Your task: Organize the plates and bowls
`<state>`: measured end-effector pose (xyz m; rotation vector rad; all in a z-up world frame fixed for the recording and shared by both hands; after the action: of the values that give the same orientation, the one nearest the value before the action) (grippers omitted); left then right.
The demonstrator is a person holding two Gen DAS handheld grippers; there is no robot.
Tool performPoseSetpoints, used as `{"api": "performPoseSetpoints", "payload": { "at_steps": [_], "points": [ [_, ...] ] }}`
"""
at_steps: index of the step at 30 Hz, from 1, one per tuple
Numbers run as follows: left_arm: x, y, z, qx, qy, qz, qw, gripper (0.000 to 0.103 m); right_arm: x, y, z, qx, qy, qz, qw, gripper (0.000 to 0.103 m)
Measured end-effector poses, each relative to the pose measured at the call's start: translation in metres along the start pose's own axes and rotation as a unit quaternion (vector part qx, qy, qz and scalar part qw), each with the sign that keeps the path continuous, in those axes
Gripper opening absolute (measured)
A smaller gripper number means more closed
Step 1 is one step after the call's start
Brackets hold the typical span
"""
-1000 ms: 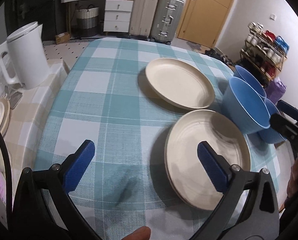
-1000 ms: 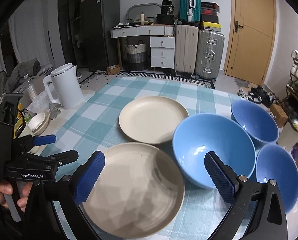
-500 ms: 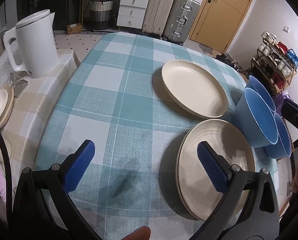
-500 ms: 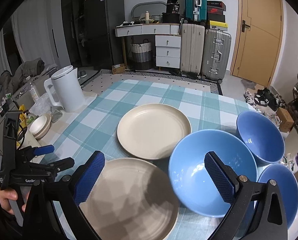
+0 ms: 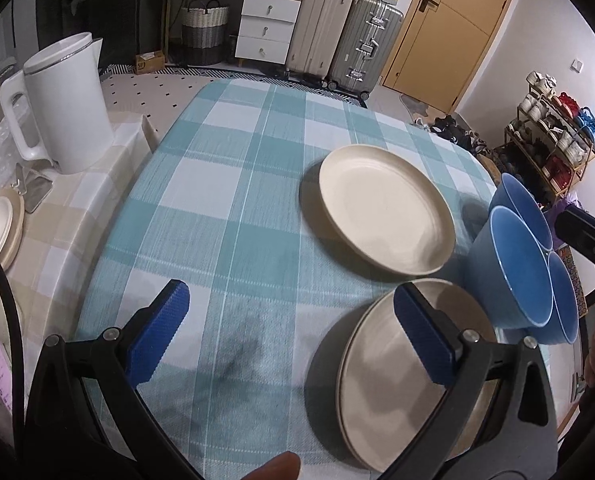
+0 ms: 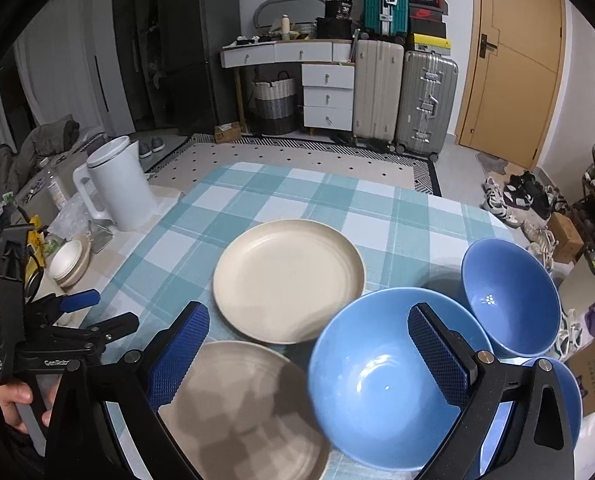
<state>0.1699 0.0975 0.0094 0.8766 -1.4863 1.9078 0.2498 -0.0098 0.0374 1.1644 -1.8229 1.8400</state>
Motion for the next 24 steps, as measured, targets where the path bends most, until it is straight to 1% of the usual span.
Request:
{"api": "performPoseSetpoints", "payload": {
  "at_steps": [15,20,24],
  "points": [
    [-0.017,-0.031,0.014,-0.005,-0.008,-0.004,0.9999,0.102,-0.027,-0.028,0.019,0.001,-0.002,-0.028,1.000,0.102],
    [-0.029,-0.039,0.013,0.000,0.001,-0.012,0.9999,0.102,-0.040,-0.038,0.023,0.008,-0.007,-0.045,0.999,0.102],
    [-0.038,-0.044,0.014,0.001,0.006,-0.018,0.9998,0.099,-0.054,-0.047,0.029,0.006,-0.010,-0.060,0.998,0.102]
  ]
}}
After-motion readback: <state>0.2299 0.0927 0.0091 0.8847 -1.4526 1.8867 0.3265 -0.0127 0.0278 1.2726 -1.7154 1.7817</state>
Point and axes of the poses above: each gripper's, at about its wrist camera, not at the fingertips, and x roughly against the way its jaws point, z to its right, y to its underside, the point moved 2 cm from there along -x, roughly the way its jaws point, and after that the axes turned 6 degrees about -x, right-handed, at the moved point
